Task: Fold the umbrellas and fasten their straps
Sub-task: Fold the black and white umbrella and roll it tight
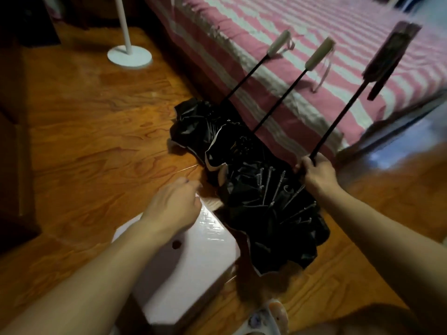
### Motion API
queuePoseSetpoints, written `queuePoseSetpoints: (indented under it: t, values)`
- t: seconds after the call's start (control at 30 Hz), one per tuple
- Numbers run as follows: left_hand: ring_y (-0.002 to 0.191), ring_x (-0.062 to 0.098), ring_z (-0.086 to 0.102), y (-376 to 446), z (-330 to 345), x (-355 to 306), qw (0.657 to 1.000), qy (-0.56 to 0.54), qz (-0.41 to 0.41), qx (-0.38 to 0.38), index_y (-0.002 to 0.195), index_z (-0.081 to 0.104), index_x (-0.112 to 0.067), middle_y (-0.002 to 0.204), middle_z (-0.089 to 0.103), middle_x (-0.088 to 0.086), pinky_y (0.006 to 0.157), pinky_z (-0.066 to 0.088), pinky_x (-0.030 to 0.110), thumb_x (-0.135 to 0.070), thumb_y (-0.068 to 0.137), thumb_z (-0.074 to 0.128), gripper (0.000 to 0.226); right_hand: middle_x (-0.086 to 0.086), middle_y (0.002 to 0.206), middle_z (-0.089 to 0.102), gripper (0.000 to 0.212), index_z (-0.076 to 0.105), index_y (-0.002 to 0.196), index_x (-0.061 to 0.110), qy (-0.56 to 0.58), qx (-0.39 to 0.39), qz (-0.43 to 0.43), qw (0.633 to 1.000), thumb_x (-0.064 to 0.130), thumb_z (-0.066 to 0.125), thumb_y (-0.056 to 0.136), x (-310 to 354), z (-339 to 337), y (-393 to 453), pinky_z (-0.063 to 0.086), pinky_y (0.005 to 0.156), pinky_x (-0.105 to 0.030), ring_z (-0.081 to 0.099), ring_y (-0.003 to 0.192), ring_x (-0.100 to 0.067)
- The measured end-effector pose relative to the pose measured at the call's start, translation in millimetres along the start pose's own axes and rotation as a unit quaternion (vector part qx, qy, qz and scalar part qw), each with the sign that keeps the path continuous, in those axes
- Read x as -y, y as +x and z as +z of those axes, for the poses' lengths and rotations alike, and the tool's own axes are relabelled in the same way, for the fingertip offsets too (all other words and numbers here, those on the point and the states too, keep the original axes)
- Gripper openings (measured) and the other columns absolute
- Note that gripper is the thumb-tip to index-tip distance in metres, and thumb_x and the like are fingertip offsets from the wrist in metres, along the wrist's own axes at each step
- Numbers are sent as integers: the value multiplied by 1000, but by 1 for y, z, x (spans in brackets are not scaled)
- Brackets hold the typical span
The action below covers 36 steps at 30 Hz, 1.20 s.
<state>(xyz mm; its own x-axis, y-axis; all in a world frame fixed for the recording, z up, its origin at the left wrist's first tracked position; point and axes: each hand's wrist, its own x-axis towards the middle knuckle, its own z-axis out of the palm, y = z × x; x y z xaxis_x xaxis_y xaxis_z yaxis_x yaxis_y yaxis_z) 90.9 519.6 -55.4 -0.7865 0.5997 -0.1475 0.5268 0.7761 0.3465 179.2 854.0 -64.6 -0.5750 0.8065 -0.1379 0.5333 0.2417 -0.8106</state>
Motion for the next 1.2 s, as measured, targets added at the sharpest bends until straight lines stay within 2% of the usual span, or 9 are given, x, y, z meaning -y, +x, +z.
queuePoseSetpoints:
  t: [0.17, 0.27, 0.4, 0.5, 0.63, 0.83, 1.0, 1.1, 1.2]
  values:
    - [118, 21, 57, -54, -21, -33, 991, -71, 85, -70, 133, 59, -30, 124, 59, -7, 92, 51, 40, -31, 99, 51, 35, -13, 82, 66, 19, 59, 84, 23, 18, 7, -97, 995, 27, 52, 101, 95, -103, -77, 60, 68, -61, 70, 81, -42]
    - [122, 16, 55, -87, -40, -47, 968, -159, 136, -137, 135, 59, -29, 125, 58, -11, 99, 48, 35, -43, 96, 57, 41, -14, 86, 65, 15, 54, 96, 14, 41, 8, -166, 985, 17, 45, 108, 164, -152, -132, 58, 63, -43, 70, 82, -37]
    - [152, 18, 15, -122, -84, -61, 973, -200, 90, -78, 160, 20, -34, 165, 20, -5, 121, 22, 41, -75, 79, 65, 102, -11, 81, 63, 18, 50, 93, 14, 86, 46, -212, 972, 11, 41, 108, 234, -182, -188, 56, 67, -46, 68, 72, -29]
    - [156, 14, -1, -142, -114, -71, 959, -265, 80, -59, 160, 1, -43, 169, -1, -13, 125, 14, 46, -104, 58, 43, 126, -15, 84, 64, 19, 51, 91, 14, 121, 87, -225, 963, 15, 43, 108, 256, -163, -226, 59, 74, -53, 68, 77, -31]
    - [155, 16, 11, -160, -117, -69, 942, -332, 39, -6, 161, 2, -39, 168, 3, -12, 123, 21, 42, -91, 69, 50, 116, -15, 84, 68, 23, 54, 90, 11, 163, 157, -165, 960, 19, 43, 109, 243, -98, -261, 58, 75, -47, 68, 78, -30]
    - [151, 25, 12, -161, -57, -34, 977, -201, -61, -22, 160, 1, -42, 161, 10, -5, 121, 23, 47, -84, 73, 62, 115, -17, 100, 72, 22, 55, 98, 11, 166, 232, -73, 956, 23, 40, 109, 226, -37, -283, 58, 86, -45, 71, 90, -30]
    - [140, 30, 26, -151, -34, -31, 971, -219, -94, -36, 156, 21, -41, 143, 26, 1, 106, 28, 37, -67, 81, 72, 94, -11, 114, 71, 20, 61, 106, 11, 87, 278, -117, 950, 21, 44, 109, 219, -39, -295, 53, 74, -28, 67, 89, -18]
    - [141, 26, 25, -148, -22, -31, 948, -286, -108, -85, 156, 17, -39, 149, 20, -1, 112, 31, 40, -53, 78, 81, 102, -13, 119, 71, 27, 64, 113, 5, 85, 272, -122, 951, 22, 44, 110, 225, -59, -293, 56, 94, -43, 70, 104, -29]
    - [133, 28, 29, -137, -10, -31, 976, -178, -87, -92, 149, 37, -39, 136, 30, 0, 115, 28, 44, -63, 79, 75, 83, -3, 121, 70, 30, 65, 121, 12, 39, 260, -124, 957, 28, 42, 110, 222, -76, -291, 50, 107, -43, 66, 112, -23]
